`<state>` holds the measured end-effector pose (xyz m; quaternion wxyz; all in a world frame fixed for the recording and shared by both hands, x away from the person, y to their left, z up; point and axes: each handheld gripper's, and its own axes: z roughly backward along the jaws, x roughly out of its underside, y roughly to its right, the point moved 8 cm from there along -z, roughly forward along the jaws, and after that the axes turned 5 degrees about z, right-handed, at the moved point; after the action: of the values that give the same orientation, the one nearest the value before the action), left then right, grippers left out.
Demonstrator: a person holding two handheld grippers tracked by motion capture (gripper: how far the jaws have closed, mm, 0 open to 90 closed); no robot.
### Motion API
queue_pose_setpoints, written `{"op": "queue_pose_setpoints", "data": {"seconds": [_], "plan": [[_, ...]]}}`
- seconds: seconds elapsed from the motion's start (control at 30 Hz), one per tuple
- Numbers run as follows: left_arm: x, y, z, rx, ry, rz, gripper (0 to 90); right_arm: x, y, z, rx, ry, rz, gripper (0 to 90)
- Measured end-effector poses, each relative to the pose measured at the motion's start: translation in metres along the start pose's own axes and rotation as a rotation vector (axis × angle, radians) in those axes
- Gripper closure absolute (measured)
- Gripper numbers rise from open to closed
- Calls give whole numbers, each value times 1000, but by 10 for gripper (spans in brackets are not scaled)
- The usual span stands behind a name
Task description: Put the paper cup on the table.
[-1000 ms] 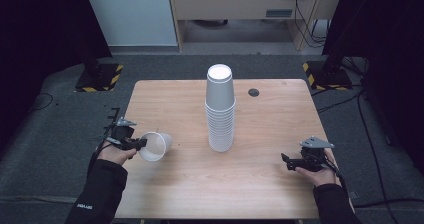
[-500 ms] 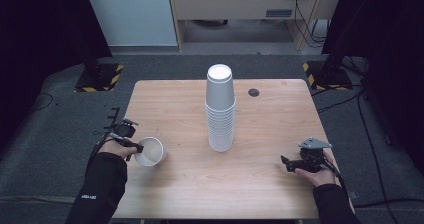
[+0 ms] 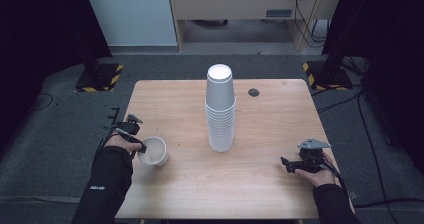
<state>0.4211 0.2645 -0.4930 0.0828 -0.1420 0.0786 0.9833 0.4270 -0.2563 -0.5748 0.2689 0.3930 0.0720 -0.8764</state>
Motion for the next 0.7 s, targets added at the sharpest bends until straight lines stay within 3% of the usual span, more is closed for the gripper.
{"op": "queue_pose_setpoints", "data": {"seconds": [0.07,0.23,0.33,0.5,0.53,0.63,0.7], "plan": [[-4,2,-3,9,31,2,767,0,0,0,0,0,2,44],[-7,3,-5,12,82,-9,725,0,1,0,0,-1,-1,44],[-10,3,1,25,153,-14,642,0,1,0,2,1,-1,44],[-11,2,20,48,311,-18,445,0,1,1,3,4,-8,44],[-11,1,23,52,337,-23,454,0,2,1,4,8,-3,44],[-11,1,36,104,490,-23,389,0,3,2,7,7,-12,43],[-9,-2,43,108,580,-20,339,-1,5,3,14,13,-16,43]]}}
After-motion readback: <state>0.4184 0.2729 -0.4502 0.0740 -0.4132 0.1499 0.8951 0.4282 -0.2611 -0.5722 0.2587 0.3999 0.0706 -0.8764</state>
